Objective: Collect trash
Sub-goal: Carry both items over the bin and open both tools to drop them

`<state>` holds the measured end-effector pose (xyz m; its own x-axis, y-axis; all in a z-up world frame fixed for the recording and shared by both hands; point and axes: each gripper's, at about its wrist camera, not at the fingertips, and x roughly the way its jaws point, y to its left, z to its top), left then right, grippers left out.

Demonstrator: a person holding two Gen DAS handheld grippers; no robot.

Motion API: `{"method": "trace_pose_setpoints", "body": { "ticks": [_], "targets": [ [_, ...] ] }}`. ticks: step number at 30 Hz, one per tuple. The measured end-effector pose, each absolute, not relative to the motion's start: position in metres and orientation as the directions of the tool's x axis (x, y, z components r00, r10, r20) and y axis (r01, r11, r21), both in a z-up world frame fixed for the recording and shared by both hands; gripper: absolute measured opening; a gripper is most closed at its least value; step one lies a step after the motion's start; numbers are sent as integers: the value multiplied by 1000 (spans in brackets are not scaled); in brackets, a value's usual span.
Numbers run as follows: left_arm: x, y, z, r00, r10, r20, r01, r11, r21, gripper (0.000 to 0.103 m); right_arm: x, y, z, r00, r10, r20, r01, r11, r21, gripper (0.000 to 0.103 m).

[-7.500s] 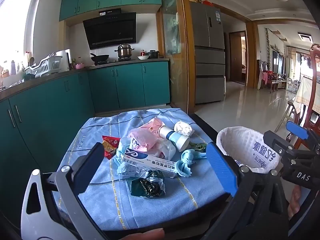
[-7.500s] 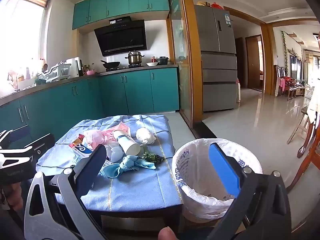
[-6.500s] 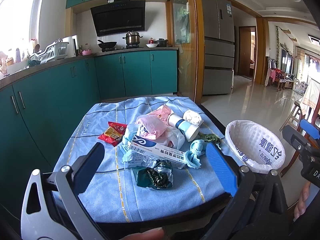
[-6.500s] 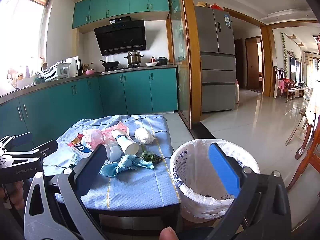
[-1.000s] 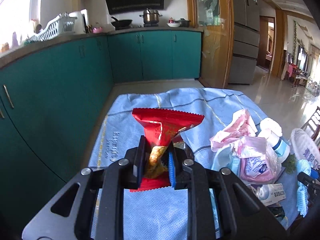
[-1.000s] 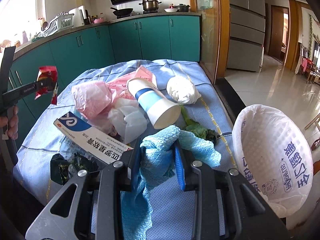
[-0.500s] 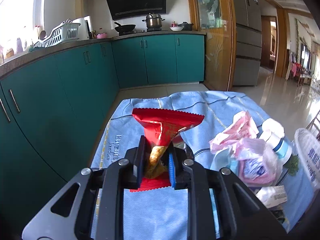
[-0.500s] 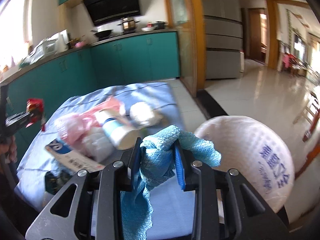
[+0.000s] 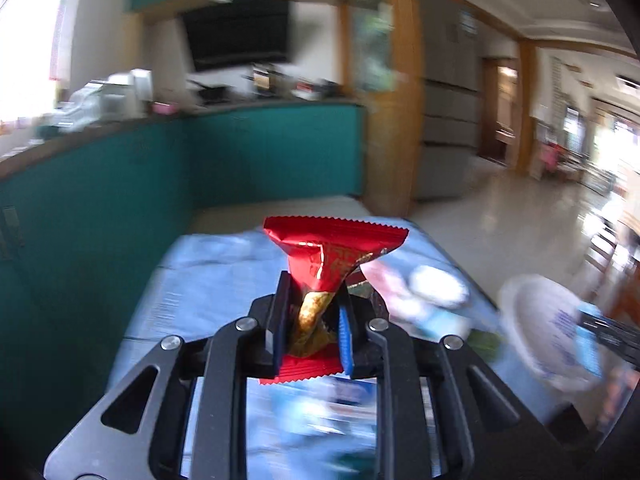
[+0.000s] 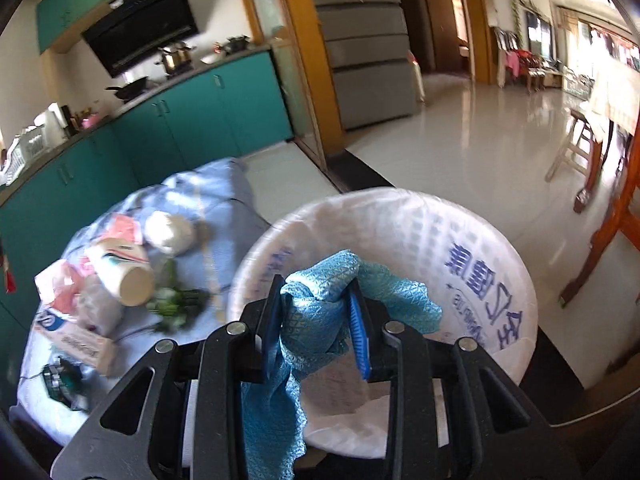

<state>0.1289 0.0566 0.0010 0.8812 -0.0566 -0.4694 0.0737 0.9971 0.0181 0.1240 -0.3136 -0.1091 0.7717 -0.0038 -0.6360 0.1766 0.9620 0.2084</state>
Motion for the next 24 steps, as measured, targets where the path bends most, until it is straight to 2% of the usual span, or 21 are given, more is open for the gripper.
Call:
{"method": "trace_pose_setpoints", "body": {
  "ticks": [4,6,7,8,9,10,14,15,16,17,19,24],
  "targets": [
    [135,-9,-13,834,-189,-519,236,971,26,22,136,-332,-120,747,2,-664,192,957,220,31],
    [139,-43,-23,802,-253,-541,317,948,26,22,134,-340,-116,760,8,-650,194,952,238,36],
    [142,-58,-28,783,-280,-555,349,937,21,22,130,-346,-111,773,21,-634,185,948,257,47],
    [145,-72,-32,763,-301,-572,378,926,17,23,125,-351,-106,787,17,-617,187,946,265,62],
    [147,-81,-35,748,-315,-584,399,917,16,23,119,-356,-101,801,-6,-599,203,943,262,68],
    [151,-98,-40,724,-339,-601,433,901,13,24,113,-361,-97,811,-25,-585,216,942,259,72],
    [163,-155,-59,637,-414,-650,541,841,-6,28,81,-382,-84,826,-95,-555,263,937,231,74],
    [163,-164,-63,622,-427,-656,560,828,-7,30,73,-387,-82,826,-118,-552,279,935,218,75],
    [165,-176,-68,602,-448,-662,589,808,-11,44,65,-391,-81,823,-140,-550,295,934,203,76],
    [166,-186,-72,585,-465,-665,613,790,-13,64,59,-396,-81,820,-159,-550,309,932,191,78],
    [166,-200,-78,581,-470,-665,629,778,0,78,47,-403,-81,812,-189,-552,333,927,171,79],
    [157,-185,-80,615,-426,-664,585,810,21,84,31,-409,-87,796,-200,-572,338,930,144,82]
  ]
}}
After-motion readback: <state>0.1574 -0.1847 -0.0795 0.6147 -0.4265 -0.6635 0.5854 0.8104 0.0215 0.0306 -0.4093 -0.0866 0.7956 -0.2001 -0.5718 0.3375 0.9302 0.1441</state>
